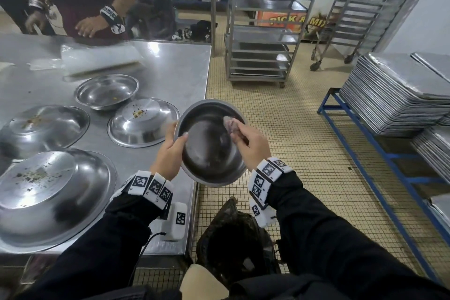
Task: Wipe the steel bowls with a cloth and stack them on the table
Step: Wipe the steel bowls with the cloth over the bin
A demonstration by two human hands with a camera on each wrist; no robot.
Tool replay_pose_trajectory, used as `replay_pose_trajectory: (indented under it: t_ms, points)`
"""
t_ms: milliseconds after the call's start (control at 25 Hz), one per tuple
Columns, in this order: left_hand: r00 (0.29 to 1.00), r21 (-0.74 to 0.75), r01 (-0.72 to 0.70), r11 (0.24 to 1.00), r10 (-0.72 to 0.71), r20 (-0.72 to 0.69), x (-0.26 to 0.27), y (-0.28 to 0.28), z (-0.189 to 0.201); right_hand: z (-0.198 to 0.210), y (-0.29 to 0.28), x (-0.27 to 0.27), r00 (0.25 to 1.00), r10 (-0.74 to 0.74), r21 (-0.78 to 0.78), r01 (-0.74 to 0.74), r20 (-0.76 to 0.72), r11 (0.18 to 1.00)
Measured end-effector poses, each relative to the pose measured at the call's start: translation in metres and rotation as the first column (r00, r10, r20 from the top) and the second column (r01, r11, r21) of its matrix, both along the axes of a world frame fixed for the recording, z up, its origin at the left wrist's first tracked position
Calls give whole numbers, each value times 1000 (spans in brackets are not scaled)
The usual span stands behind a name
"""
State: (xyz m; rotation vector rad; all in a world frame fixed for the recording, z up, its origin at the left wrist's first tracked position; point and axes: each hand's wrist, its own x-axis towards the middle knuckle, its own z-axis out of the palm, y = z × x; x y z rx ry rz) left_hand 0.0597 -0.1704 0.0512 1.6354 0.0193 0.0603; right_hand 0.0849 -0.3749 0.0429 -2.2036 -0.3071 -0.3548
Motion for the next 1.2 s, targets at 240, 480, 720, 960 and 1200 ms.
replay_pose_trajectory:
  t_ms: [240, 480, 720, 960, 1200]
  points:
    - [993, -71, 107, 992, -103, 55, -5, -14, 14, -9, 27, 3, 941, 340, -263, -328, -3, 907]
    - [995, -44, 13, 999, -8, 101, -2, -4, 15, 6, 16, -12, 824, 482, -446, -567, -299, 692]
    - [994, 32, 72, 997, -75, 75, -2, -6, 15, 22, -23, 9, 977, 215, -289, -203, 8, 936]
    - [992, -13, 21, 1000, -19, 127, -13, -20, 28, 8, -1, -3, 990, 117, -281, -133, -72, 950]
    - [985, -11, -100, 995, 100, 139, -9, -16, 24, -19, 30, -30, 925, 340, -342, -379, -168, 860]
